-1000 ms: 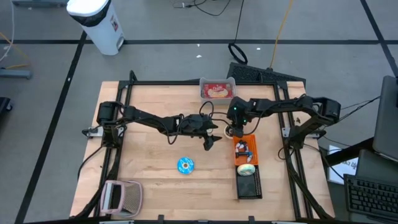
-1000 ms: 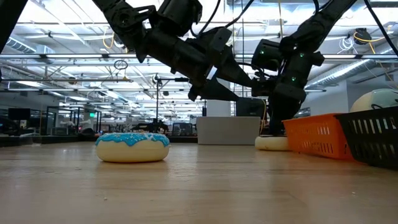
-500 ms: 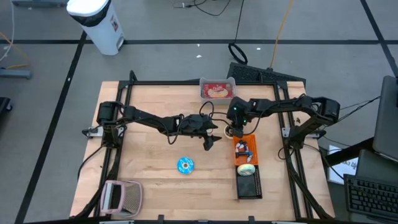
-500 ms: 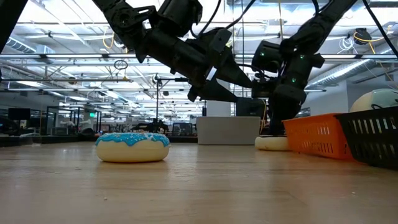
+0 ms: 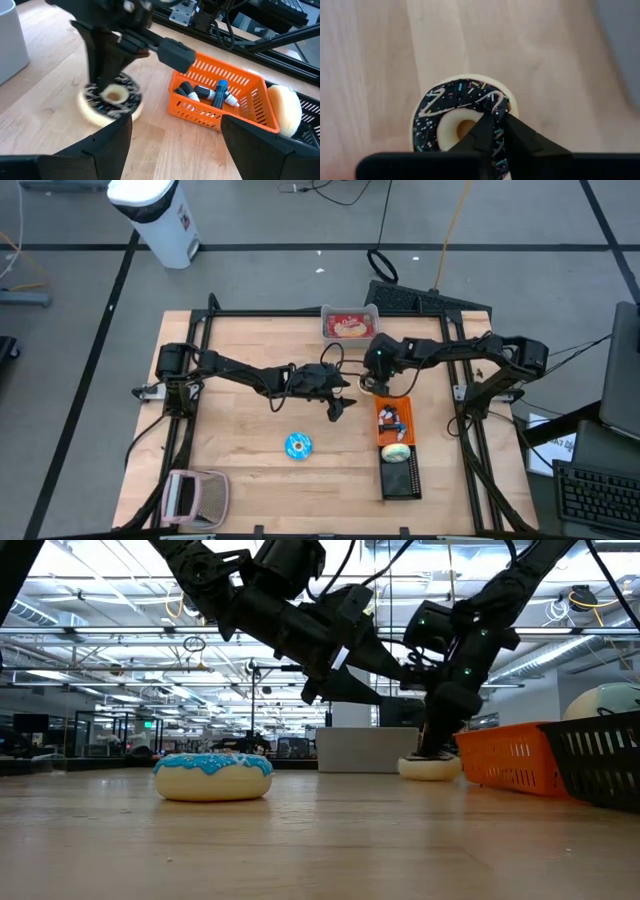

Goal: Pick & Place Food Item
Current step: Put the black donut into the black bin

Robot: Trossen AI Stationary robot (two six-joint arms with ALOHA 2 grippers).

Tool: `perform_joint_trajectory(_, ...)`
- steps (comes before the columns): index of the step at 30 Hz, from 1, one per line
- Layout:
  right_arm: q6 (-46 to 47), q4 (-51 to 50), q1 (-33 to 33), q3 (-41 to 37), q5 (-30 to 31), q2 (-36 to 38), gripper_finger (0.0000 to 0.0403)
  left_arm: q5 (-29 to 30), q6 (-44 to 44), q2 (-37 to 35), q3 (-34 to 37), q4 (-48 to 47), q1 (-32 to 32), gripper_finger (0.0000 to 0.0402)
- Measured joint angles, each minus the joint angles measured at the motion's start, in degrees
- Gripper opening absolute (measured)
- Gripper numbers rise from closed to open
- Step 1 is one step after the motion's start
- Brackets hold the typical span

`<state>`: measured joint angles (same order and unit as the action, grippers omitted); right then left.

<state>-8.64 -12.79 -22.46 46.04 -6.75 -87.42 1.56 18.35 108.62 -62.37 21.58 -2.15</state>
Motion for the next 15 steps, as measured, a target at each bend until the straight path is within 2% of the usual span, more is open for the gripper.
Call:
perform_joint_trajectory(3,-1.14,2.83,0.03,0.00,-0.30,0.43,0.0008,0.00,0.04,0.00,0.00,0.01,0.00,0.0308)
perform_joint_trajectory(8,-1.54,4.92,1.10,-0.02,0.36,2.84,0.0013,0.00,0.38,0.00,0.00,0.11,0.00,0.0308)
perform_joint_trajectory(15,-2.11,3.79,6.88,-0.02,8.80,10.83,0.0006,0.02,1.65,0.00,0.00,0.63,-0.55,0.0308)
